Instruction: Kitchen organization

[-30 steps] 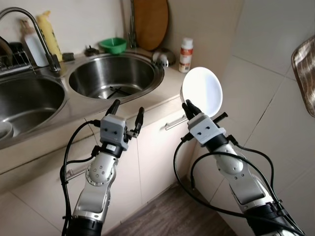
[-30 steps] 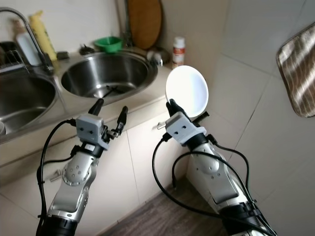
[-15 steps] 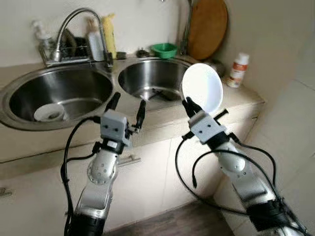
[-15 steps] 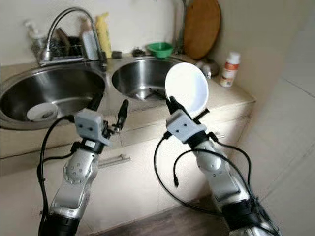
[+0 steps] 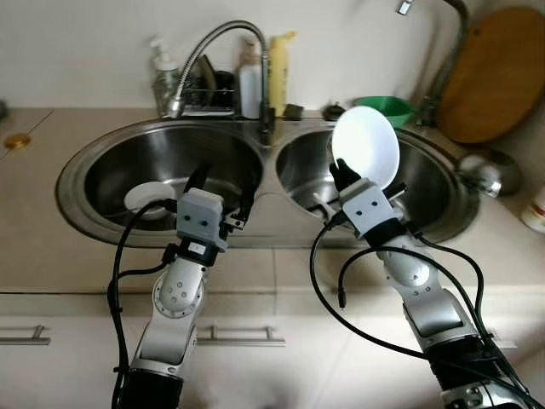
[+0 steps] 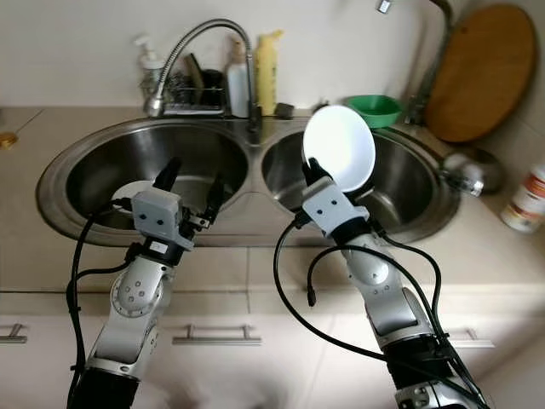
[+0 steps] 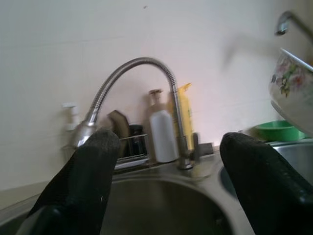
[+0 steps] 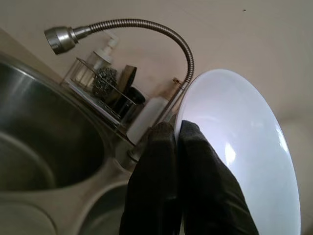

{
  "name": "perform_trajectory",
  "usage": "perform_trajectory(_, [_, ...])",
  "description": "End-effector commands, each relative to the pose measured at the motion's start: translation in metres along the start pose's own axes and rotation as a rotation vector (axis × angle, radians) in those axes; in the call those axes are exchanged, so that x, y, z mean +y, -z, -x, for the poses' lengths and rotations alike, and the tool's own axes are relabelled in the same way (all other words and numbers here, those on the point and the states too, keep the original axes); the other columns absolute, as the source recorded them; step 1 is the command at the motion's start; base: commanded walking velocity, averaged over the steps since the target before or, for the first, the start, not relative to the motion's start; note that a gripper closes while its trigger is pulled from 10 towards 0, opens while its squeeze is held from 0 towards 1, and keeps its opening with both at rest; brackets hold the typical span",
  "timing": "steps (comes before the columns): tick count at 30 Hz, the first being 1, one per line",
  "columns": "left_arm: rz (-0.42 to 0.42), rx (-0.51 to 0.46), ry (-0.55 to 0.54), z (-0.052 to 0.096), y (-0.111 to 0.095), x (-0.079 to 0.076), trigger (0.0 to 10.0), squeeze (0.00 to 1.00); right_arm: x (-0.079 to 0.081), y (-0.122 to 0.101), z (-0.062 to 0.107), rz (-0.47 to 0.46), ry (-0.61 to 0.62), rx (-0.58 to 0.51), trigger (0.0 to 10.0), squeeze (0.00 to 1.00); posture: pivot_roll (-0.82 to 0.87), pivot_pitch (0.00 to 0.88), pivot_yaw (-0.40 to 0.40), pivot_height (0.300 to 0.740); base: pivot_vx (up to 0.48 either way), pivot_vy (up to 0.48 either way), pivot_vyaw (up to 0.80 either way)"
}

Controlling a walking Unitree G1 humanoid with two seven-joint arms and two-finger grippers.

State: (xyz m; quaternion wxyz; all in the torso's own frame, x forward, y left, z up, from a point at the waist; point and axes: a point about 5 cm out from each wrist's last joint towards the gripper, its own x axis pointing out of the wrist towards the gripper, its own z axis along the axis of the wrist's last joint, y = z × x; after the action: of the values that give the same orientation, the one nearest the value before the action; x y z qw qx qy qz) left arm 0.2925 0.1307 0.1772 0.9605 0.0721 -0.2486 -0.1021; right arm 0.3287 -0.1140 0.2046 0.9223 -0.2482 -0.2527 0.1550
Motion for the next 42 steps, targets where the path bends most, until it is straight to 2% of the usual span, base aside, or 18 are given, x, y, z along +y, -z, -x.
perform_trajectory(1, [-0.006, -0.03, 0.006, -0.003, -0.006, -0.002, 10.0, 0.0, -0.005, 0.01, 0.003, -0.041, 0.017, 0.067, 6.7, 0.0, 0.1, 0.0, -0.041, 0.74, 0.0, 0.0, 0.0])
perform_trajectory(2, [-0.014, -0.015, 0.007, -0.003, -0.005, -0.002, 10.0, 0.0, -0.005, 0.014, 0.0, -0.076, 0.012, 0.104, 10.0, 0.0, 0.1, 0.0, -0.041, 0.74, 0.0, 0.0, 0.0])
perform_trajectory(4, [-0.01, -0.017, 0.011, -0.003, -0.005, -0.003, 10.0, 0.0, -0.006, 0.02, -0.002, -0.105, 0.012, 0.149, 10.0, 0.0, 0.1, 0.0, -0.043, 0.74, 0.0, 0.0, 0.0])
perform_trajectory(6, [-0.009, -0.019, 0.012, -0.003, -0.005, -0.004, 10.0, 0.0, -0.001, 0.029, -0.005, -0.181, -0.028, 0.23, 10.0, 0.0, 0.1, 0.0, -0.044, 0.74, 0.0, 0.0, 0.0])
perform_trajectory(13, [-0.006, -0.022, 0.015, -0.003, -0.005, -0.005, 10.0, 0.0, -0.005, 0.044, -0.009, -0.219, -0.009, 0.355, 10.0, 0.0, 0.11, 0.0, -0.048, 0.74, 0.0, 0.0, 0.0])
perform_trajectory(15, [-0.008, -0.023, 0.012, -0.003, -0.006, -0.004, 10.0, 0.0, -0.008, 0.052, -0.009, -0.278, -0.013, 0.435, 10.0, 0.0, 0.11, 0.0, -0.049, 0.74, 0.0, 0.0, 0.0])
perform_trajectory(17, [-0.008, -0.02, 0.011, -0.002, -0.006, -0.004, 10.0, 0.0, -0.007, 0.056, -0.008, -0.349, -0.02, 0.469, 10.0, 0.0, 0.11, 0.0, -0.05, 0.74, 0.0, 0.0, 0.0])
perform_trajectory(18, [-0.008, -0.018, 0.011, -0.002, -0.005, -0.004, 10.0, 0.0, -0.004, 0.062, -0.005, -0.336, -0.059, 0.521, 10.0, 0.0, 0.11, 0.0, -0.05, 0.74, 0.0, 0.0, 0.0])
perform_trajectory(19, [-0.008, -0.018, 0.011, -0.002, -0.005, -0.004, 10.0, 0.0, -0.004, 0.062, -0.005, -0.336, -0.059, 0.521, 10.0, 0.0, 0.11, 0.0, -0.05, 0.74, 0.0, 0.0, 0.0])
perform_trajectory(20, [-0.007, -0.016, 0.012, -0.001, -0.005, -0.004, 10.0, 0.0, -0.001, 0.069, -0.001, -0.322, -0.087, 0.581, 10.0, 0.0, 0.11, 0.0, -0.049, 0.74, 0.0, 0.0, 0.0])
perform_trajectory(22, [-0.006, -0.016, 0.013, -0.001, -0.005, -0.004, 10.0, 0.0, 0.0, 0.071, 0.0, -0.324, -0.088, 0.593, 10.0, 0.0, 0.11, 0.0, -0.049, 0.74, 0.0, 0.0, 0.0])
perform_trajectory(25, [-0.006, -0.012, 0.013, -0.001, -0.005, -0.004, 10.0, 0.0, -0.002, 0.08, 0.005, -0.377, -0.069, 0.678, 10.0, 0.0, 0.11, 0.0, -0.048, 0.74, 0.0, 0.0, 0.0])
perform_trajectory(28, [-0.006, -0.009, 0.013, 0.0, -0.004, -0.004, 10.0, 0.0, -0.005, 0.083, 0.008, -0.417, -0.044, 0.708, 10.0, 0.0, 0.11, 0.0, -0.047, 0.74, 0.0, 0.0, 0.0])
perform_trajectory(29, [-0.006, -0.008, 0.013, 0.0, -0.004, -0.004, 10.0, 0.0, -0.005, 0.083, 0.008, -0.425, -0.041, 0.715, 10.0, 0.55, 0.1, 0.0, -0.045, 0.74, 0.0, 0.0, 0.0])
perform_trajectory(30, [-0.006, -0.007, 0.014, 0.0, -0.004, -0.004, 10.0, 0.0, -0.006, 0.084, 0.008, -0.429, -0.04, 0.721, 10.0, 0.55, 0.1, 0.0, -0.045, 0.74, 0.0, 0.0, 0.0])
perform_trajectory(31, [-0.006, -0.006, 0.014, 0.0, -0.004, -0.004, 10.0, 0.0, -0.006, 0.084, 0.009, -0.433, -0.039, 0.722, 10.0, 1.0, 0.1, 0.0, -0.045, 0.74, 0.0, 0.0, 0.0])
perform_trajectory(36, [-0.005, -0.001, 0.018, 0.001, -0.003, -0.005, 10.0, 0.0, -0.005, 0.084, 0.01, -0.449, -0.04, 0.728, 10.0, 1.0, 0.1, 0.0, -0.042, 0.74, 0.0, 0.0, 0.0])
perform_trajectory(42, [-0.004, 0.005, 0.02, 0.0, -0.002, -0.005, 10.0, 0.0, -0.015, 0.074, 0.003, -0.498, 0.035, 0.634, 10.0, 1.0, 0.1, 0.0, -0.039, 0.74, 0.0, 0.0, 0.0])
